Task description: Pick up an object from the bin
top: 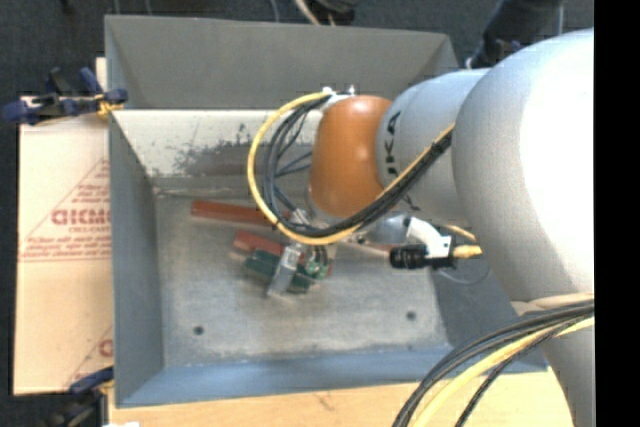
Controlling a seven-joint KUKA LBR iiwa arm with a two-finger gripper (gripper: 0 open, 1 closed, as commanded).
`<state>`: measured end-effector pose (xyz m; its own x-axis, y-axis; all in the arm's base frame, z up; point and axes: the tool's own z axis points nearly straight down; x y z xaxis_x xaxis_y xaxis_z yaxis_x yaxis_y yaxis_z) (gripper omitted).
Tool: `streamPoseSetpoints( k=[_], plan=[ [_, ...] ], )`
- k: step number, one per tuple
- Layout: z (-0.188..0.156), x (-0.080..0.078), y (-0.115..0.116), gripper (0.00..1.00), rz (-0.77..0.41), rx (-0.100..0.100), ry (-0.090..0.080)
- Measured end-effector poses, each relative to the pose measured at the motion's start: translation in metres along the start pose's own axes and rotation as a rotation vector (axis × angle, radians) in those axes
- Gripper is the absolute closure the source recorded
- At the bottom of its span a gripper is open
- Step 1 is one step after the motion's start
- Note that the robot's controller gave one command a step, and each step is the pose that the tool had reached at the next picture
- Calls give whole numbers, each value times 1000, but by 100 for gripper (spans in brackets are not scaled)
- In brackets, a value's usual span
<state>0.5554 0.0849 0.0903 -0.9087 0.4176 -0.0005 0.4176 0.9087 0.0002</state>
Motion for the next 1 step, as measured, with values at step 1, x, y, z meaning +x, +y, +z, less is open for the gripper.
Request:
streamPoseSetpoints(
  k=[1],
  plan=[
    [-11, 0, 0, 100, 0, 1, 1]
  ],
)
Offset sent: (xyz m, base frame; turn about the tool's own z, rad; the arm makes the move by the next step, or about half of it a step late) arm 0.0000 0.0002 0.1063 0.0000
